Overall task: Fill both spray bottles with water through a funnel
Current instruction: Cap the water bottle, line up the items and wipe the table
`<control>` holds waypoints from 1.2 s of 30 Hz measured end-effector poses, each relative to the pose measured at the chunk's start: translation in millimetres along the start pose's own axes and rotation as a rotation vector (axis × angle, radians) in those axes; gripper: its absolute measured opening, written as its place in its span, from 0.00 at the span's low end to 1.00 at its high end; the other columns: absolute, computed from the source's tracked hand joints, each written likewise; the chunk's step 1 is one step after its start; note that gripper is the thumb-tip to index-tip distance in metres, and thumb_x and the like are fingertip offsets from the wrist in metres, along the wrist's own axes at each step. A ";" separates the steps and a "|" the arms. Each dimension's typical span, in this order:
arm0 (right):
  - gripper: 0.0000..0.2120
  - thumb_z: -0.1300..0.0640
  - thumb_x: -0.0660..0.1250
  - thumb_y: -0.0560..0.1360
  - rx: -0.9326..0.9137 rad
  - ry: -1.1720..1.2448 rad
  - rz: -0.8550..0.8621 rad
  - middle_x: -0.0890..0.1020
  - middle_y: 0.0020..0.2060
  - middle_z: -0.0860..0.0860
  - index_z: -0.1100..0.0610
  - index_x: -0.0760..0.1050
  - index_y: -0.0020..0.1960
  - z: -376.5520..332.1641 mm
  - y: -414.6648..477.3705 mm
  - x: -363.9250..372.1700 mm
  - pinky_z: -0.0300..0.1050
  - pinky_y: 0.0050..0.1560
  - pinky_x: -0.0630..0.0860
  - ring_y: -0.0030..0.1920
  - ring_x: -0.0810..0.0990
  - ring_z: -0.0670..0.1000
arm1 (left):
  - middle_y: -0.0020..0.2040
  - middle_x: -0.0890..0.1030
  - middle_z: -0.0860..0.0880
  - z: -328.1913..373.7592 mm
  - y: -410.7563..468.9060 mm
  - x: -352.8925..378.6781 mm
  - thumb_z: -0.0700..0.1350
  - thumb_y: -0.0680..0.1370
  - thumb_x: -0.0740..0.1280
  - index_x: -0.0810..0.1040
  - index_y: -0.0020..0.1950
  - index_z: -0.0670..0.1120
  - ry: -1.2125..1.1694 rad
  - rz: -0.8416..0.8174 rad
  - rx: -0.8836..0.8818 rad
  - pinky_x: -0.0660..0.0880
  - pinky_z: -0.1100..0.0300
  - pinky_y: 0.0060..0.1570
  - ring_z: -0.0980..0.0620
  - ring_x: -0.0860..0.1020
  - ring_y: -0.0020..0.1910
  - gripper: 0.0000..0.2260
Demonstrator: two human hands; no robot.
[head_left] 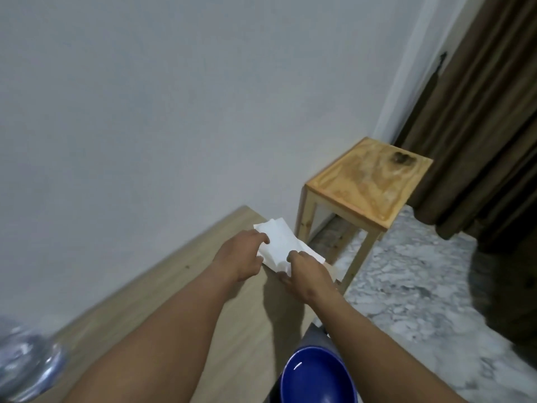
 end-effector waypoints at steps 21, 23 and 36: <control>0.06 0.59 0.58 0.81 -0.100 -0.003 0.334 0.79 0.42 0.51 0.54 0.74 0.50 13.5 17.6 -64.8 0.54 0.40 0.77 0.41 0.77 0.58 | 0.57 0.82 0.54 19.1 61.2 -17.7 0.45 0.79 0.65 0.84 0.56 0.53 0.004 0.117 0.075 0.76 0.55 0.50 0.49 0.77 0.58 0.09; 0.06 0.58 0.59 0.82 -0.097 0.008 0.382 0.79 0.42 0.51 0.54 0.73 0.49 15.3 16.4 -83.2 0.55 0.41 0.78 0.41 0.77 0.58 | 0.55 0.83 0.53 20.4 64.4 -33.1 0.45 0.79 0.65 0.84 0.55 0.53 0.010 0.157 0.059 0.76 0.53 0.51 0.48 0.78 0.56 0.09; 0.08 0.63 0.60 0.78 -0.051 0.184 0.509 0.82 0.44 0.52 0.56 0.78 0.48 12.4 3.6 -166.1 0.52 0.40 0.75 0.43 0.77 0.57 | 0.47 0.86 0.57 39.9 38.1 -130.5 0.43 0.78 0.70 0.86 0.48 0.53 -0.384 0.277 -0.049 0.79 0.57 0.53 0.56 0.82 0.49 0.07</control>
Point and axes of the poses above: each hand's wrist, its own y-axis towards the middle knuckle, its own x-axis out of the palm, z = x × y, the point moved 2 cm from there along y, towards the middle knuckle
